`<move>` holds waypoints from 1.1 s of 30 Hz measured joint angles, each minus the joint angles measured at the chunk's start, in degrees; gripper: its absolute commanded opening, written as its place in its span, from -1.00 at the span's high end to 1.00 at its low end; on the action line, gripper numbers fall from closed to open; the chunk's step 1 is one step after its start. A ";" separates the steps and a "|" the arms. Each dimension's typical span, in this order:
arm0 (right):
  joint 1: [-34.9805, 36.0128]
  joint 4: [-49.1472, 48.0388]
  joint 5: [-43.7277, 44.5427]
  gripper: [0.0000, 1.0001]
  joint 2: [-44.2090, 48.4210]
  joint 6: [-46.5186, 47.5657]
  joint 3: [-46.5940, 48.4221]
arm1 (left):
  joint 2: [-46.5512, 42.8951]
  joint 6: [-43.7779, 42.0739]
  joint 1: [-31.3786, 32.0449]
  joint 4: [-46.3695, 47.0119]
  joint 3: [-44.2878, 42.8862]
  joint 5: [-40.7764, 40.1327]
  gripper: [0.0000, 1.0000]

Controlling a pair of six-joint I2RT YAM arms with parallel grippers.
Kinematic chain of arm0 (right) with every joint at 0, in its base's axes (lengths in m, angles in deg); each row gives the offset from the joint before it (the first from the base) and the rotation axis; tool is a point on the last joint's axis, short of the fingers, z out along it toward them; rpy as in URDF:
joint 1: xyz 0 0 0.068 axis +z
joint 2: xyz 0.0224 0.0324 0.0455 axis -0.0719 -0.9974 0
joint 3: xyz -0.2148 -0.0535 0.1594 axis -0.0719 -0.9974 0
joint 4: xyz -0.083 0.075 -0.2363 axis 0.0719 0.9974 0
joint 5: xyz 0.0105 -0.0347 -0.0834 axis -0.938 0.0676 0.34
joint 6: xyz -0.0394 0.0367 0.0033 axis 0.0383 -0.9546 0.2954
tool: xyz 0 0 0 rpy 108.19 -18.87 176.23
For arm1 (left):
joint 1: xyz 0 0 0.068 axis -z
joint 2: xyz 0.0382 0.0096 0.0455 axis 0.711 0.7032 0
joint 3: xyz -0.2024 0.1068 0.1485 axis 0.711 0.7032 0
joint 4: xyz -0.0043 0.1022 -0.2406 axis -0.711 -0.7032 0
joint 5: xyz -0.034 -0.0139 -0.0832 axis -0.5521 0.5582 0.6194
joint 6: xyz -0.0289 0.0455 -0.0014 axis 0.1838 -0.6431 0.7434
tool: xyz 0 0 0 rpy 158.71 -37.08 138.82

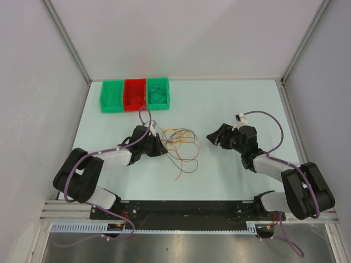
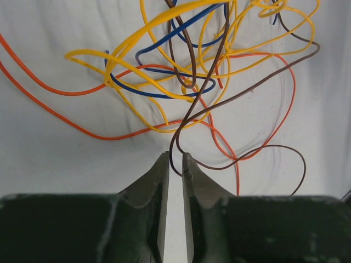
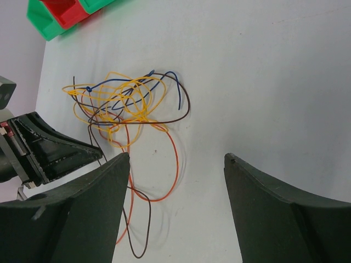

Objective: Untangle the cables
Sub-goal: Pick up the cable at the center of the board.

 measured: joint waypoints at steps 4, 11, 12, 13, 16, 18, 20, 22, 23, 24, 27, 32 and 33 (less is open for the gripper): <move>0.00 0.00 0.00 -0.49 -0.02 0.00 0.00 | 0.00 0.17 0.15 0.52 0.00 0.22 0.98; 0.00 0.00 0.02 -0.48 -0.02 -0.02 0.00 | -3.93 0.02 0.79 -3.61 -0.37 -0.33 0.99; 0.00 0.00 0.00 -0.48 -0.02 -0.02 0.00 | -5.25 -0.04 0.85 -5.01 -0.81 -0.61 0.99; 0.00 0.00 0.02 -0.48 -0.02 -0.02 0.00 | -6.64 -0.11 0.87 -6.45 -1.36 -0.90 0.99; -0.02 0.00 0.00 -0.48 -0.02 -0.02 0.00 | -11.52 -0.79 0.90 -11.47 -3.91 -2.32 1.00; -0.02 0.00 0.00 -0.48 -0.02 -0.02 0.00 | -15.69 -1.53 0.94 -15.30 -6.78 -3.37 0.99; -0.02 0.00 0.00 -0.48 -0.02 -0.02 0.00 | -17.75 -2.01 0.94 -17.81 -8.92 -3.80 0.99; 0.00 0.00 0.00 -0.48 -0.02 -0.02 0.00 | -19.65 -3.02 0.96 -20.83 -12.24 -4.70 0.99; -0.02 0.02 0.02 -0.48 -0.02 -0.02 0.00 | -20.44 -3.61 0.96 -22.80 -14.29 -5.09 0.99; -0.02 0.00 0.02 -0.48 -0.02 -0.02 0.00 | -21.07 -4.07 0.98 -24.24 -16.13 -5.49 0.99; -0.02 0.00 0.02 -0.48 -0.02 -0.02 0.00 | -22.32 -5.64 0.98 -28.79 -21.84 -6.51 0.99; -0.02 0.02 0.00 -0.48 -0.02 -0.02 0.00 | -22.45 -8.79 0.98 -35.30 -37.11 -8.00 0.98; -0.02 0.02 0.02 -0.48 -0.02 -0.02 0.00 | -22.18 -9.53 0.98 -36.57 -41.00 -8.15 0.99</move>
